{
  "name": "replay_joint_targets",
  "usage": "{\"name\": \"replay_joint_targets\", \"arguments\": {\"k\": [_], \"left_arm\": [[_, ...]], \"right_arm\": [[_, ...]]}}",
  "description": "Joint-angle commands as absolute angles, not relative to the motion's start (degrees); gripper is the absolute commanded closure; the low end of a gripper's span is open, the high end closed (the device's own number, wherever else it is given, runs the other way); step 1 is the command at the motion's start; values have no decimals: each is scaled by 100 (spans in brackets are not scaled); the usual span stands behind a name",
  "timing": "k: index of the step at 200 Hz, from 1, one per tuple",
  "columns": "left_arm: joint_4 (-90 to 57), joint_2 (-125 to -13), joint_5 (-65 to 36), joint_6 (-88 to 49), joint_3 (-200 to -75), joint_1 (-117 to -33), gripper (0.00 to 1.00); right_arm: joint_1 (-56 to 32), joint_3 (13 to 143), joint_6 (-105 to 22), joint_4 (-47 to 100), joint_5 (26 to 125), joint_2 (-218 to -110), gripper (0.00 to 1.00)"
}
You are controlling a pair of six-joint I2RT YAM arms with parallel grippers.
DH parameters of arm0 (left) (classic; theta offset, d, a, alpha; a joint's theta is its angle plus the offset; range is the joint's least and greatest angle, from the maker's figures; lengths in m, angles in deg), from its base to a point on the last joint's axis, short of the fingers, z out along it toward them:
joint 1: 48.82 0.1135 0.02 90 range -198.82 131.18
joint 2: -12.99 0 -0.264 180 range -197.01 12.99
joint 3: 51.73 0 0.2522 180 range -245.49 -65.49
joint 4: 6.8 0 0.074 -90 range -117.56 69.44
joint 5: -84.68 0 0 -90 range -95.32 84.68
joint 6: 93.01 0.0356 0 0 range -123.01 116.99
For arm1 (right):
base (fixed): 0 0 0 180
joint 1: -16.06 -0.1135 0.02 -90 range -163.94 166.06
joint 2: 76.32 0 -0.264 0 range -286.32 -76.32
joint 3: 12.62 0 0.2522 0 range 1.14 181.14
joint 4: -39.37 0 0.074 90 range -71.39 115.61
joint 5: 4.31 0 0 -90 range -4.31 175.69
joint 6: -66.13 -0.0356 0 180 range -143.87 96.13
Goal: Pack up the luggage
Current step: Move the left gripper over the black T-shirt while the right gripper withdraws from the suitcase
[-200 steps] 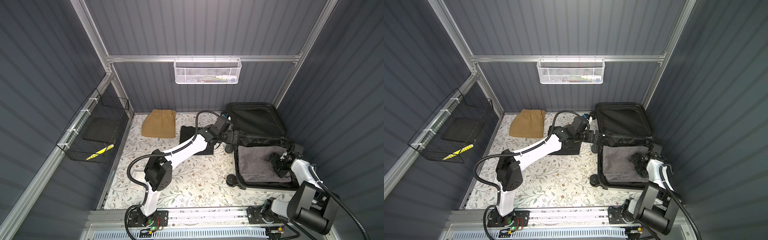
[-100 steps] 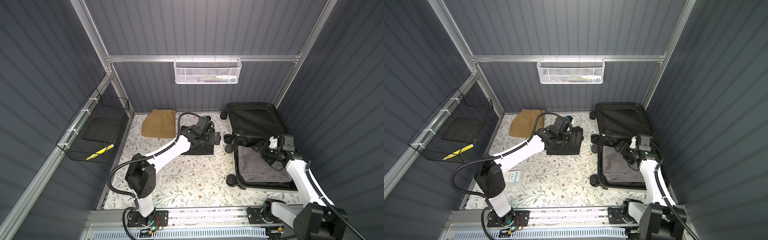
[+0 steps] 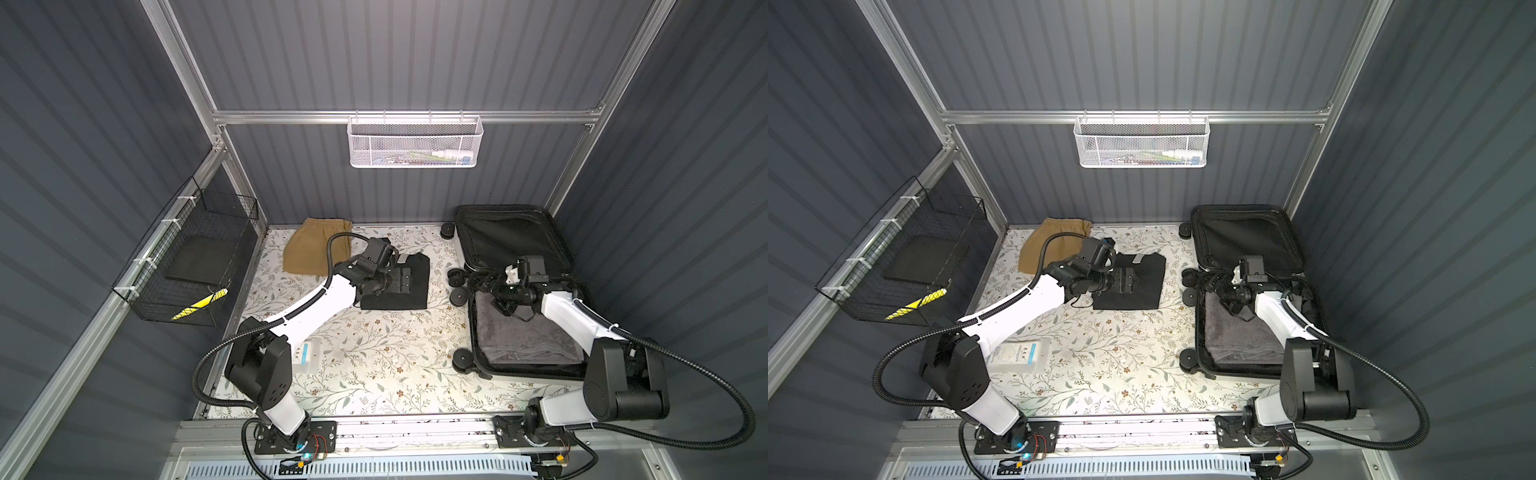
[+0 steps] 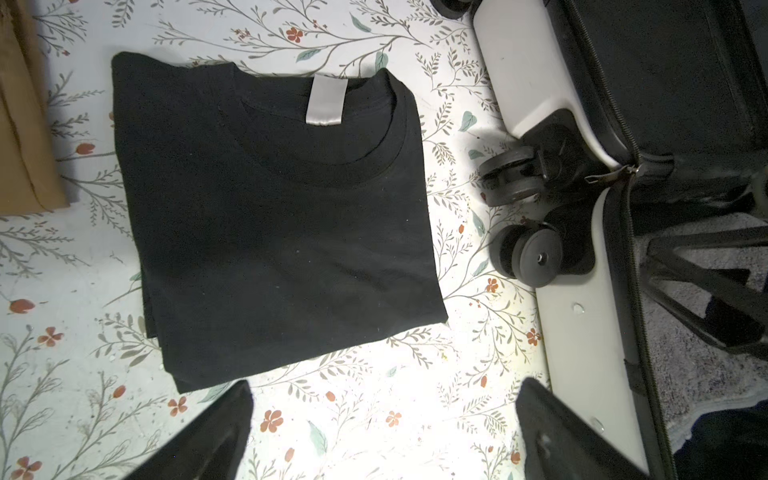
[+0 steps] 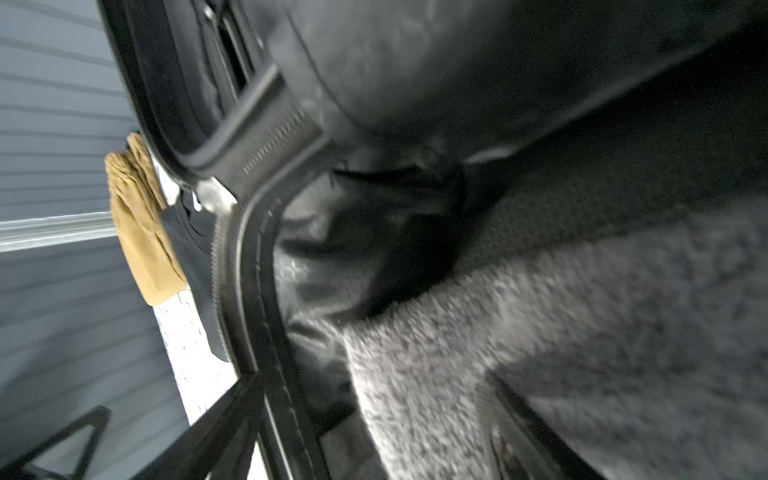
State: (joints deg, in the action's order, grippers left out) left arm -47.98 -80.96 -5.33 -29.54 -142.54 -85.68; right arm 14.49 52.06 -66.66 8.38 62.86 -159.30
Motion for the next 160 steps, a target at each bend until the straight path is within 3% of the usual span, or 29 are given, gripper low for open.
{"name": "replay_joint_targets", "arguments": {"k": [1, 113, 160], "left_arm": [[-4826, -7947, -580, -2847, -14192, -8573, 0], [-4496, -8093, -650, -2837, -13838, -8180, 0], [-4540, -8505, -735, -2661, -13930, -7821, 0]], "right_arm": [[1425, 5285, -6757, 989, 6164, -15840, 18], [1494, 5732, -6153, -144, 6278, -14698, 17], [661, 6416, -6352, -20, 6460, -14996, 18]]}}
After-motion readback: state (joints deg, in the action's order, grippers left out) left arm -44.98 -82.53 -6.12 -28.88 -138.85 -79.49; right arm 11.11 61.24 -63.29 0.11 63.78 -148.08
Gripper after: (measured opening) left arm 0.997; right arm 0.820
